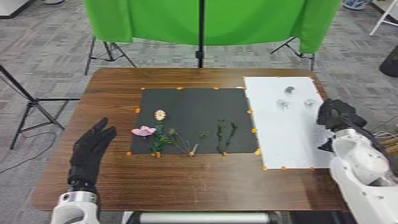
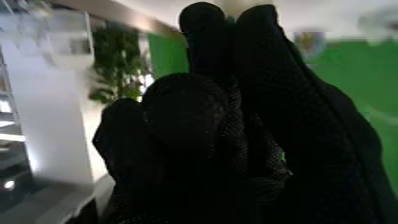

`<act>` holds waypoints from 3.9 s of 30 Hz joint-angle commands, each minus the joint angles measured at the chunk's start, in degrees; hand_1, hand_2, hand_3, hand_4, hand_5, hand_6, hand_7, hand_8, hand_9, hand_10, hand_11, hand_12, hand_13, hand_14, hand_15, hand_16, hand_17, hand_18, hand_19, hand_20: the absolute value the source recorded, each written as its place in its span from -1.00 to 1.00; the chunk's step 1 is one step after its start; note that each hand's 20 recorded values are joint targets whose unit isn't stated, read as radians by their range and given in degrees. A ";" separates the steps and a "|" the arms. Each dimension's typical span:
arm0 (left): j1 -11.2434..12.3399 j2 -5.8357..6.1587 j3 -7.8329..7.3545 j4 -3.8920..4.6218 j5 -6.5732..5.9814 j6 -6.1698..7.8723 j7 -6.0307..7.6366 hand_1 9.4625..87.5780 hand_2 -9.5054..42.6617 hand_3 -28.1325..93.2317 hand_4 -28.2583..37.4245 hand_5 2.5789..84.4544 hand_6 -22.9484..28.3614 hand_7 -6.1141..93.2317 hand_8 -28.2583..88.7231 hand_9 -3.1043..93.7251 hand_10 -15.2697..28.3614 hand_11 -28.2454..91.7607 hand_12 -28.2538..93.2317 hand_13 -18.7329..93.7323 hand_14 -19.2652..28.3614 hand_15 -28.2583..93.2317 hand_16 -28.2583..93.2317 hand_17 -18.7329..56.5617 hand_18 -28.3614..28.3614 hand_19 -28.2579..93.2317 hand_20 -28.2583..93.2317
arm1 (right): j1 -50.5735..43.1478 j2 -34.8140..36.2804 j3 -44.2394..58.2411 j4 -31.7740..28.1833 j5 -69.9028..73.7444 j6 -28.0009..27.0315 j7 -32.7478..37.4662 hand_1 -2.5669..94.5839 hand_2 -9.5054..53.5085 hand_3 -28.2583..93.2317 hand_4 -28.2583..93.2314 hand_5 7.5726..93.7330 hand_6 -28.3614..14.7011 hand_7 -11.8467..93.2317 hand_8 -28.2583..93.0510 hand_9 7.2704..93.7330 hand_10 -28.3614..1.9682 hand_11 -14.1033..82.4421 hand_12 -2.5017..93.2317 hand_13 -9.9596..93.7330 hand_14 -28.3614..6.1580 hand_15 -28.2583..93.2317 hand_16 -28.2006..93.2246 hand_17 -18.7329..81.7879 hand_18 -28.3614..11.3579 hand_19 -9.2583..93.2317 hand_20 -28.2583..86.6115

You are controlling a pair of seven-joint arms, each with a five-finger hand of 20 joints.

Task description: Arrange flowers

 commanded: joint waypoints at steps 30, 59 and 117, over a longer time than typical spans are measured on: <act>-0.20 -0.20 1.53 0.43 -3.72 1.68 1.10 -0.90 -0.10 0.44 -1.00 -0.06 0.05 -0.74 -0.62 -0.01 0.28 -0.29 -0.30 -0.04 0.41 -0.36 -0.49 -0.32 0.42 -0.45 -0.22 | 27.28 -14.10 -44.73 -2.81 1.30 -10.33 -22.93 0.28 -1.00 0.47 -0.83 0.57 0.42 -0.28 -0.41 0.86 0.34 -0.57 -0.13 0.86 0.56 0.55 0.03 0.64 -0.07 1.00 0.60; -0.89 0.29 1.37 0.83 -2.77 0.62 -0.61 -0.89 -0.44 0.50 -1.00 -0.07 0.05 -0.74 -0.61 -0.02 0.26 -0.29 -0.30 -0.04 0.42 -0.37 -0.48 -0.33 0.42 -0.46 -0.22 | 26.24 -18.19 -43.84 0.43 -2.76 -14.73 -22.09 0.19 -1.00 0.47 -0.81 0.36 0.43 -0.26 -0.45 0.68 0.26 -0.55 -0.16 0.82 0.54 0.58 0.02 0.63 -0.07 1.00 0.63; 0.40 -0.49 0.91 -0.06 -1.60 1.06 -0.38 -0.85 -0.50 0.51 -1.00 -0.07 0.03 -0.73 -0.62 -0.02 0.26 -0.29 -0.30 -0.05 0.42 -0.37 -0.48 -0.34 0.43 -0.45 -0.22 | 18.08 -7.88 -10.49 8.77 -5.11 -18.57 -2.57 -0.26 -1.00 0.52 -0.77 0.16 0.35 -0.50 -0.67 0.55 -0.11 -0.38 -0.52 0.81 0.39 0.52 0.01 0.57 -0.20 1.00 0.54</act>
